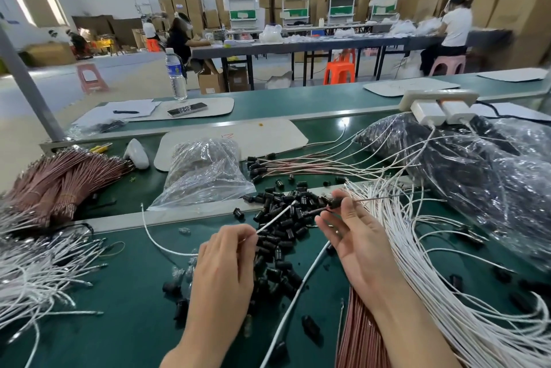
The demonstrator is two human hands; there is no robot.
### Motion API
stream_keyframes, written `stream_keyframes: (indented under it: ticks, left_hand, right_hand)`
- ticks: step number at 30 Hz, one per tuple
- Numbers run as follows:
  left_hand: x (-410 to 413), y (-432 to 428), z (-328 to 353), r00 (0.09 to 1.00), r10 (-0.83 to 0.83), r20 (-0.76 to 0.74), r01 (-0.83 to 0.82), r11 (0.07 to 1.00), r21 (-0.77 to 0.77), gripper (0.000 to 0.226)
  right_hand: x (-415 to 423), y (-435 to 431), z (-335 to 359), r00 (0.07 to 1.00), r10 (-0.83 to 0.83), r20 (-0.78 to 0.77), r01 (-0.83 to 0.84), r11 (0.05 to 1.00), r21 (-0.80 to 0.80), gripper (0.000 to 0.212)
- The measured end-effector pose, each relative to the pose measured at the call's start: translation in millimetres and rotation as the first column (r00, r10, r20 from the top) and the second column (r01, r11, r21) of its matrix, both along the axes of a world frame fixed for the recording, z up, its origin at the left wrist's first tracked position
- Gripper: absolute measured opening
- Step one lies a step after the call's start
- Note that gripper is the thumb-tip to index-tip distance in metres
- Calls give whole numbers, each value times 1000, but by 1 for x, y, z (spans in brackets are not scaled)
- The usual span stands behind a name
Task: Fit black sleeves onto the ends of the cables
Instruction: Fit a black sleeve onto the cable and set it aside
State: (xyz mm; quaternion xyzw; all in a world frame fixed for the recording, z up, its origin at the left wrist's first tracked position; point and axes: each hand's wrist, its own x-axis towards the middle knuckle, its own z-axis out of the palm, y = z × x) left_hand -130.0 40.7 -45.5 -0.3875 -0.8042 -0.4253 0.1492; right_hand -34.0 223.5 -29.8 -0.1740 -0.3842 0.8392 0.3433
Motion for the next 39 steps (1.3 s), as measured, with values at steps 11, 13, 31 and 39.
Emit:
stream_keyframes:
  ticks: [11,13,31,39]
  left_hand:
    - [-2,2,-3,999,-42,-33,42,999,-25,15]
    - [-1,2,-3,998,-45,-36,43,999,-32,17]
    - [-4,1,-5,997,-70,36,69,997,20,20]
    - [-4,0,-4,997,-66,47,65,998,23,21]
  right_hand:
    - [-4,-9,1,991,131,37,-133,990,40,22]
    - [-5,-10,2,990,133,51,-136,989,52,21]
    - [-7,-14,3,987,158,32,-159,987,23,25]
    - [-7,-17,4,980,192,59,-196,979,57,31]
